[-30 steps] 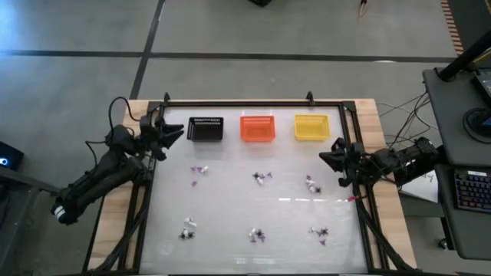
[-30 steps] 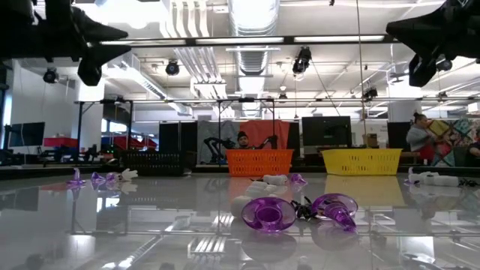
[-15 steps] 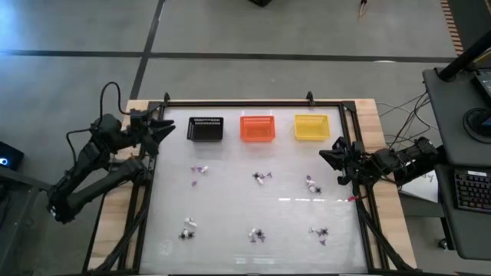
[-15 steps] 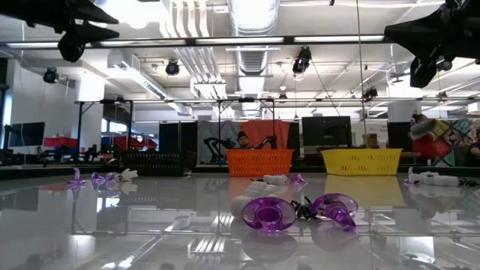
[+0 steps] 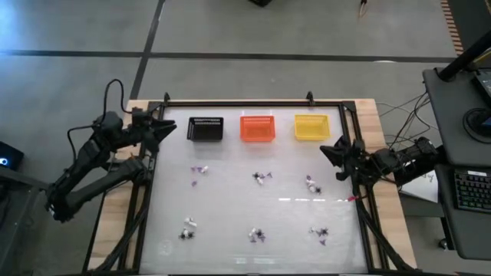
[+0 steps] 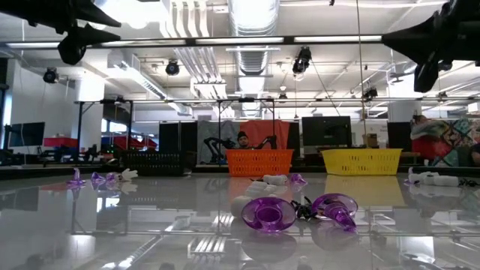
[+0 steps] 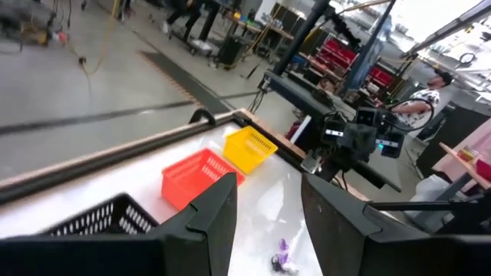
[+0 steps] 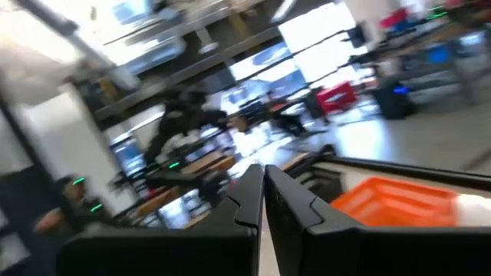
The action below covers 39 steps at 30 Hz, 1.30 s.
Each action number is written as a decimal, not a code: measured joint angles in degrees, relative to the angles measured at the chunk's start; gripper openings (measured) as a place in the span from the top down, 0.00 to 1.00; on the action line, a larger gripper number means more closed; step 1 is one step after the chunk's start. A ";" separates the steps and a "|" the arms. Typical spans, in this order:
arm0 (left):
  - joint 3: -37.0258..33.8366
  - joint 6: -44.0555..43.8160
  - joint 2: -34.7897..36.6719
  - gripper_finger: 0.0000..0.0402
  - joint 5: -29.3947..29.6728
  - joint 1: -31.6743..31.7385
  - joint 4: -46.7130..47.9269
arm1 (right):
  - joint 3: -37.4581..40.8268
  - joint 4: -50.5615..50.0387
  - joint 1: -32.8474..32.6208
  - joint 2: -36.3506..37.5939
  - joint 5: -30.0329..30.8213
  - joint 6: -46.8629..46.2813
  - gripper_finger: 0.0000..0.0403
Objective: Sort Halloween decoration
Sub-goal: Put the witch hat toy into the yellow bin
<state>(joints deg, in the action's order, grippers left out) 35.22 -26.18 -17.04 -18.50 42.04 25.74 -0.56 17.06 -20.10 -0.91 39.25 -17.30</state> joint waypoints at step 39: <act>6.85 3.77 -1.81 0.68 -7.47 0.01 11.08 | -32.41 -45.15 0.02 -16.88 13.27 -26.46 0.64</act>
<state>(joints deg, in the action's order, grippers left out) 42.07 -22.41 -18.85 -25.97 42.06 36.83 -32.97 -28.09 -20.08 -17.78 52.52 -43.76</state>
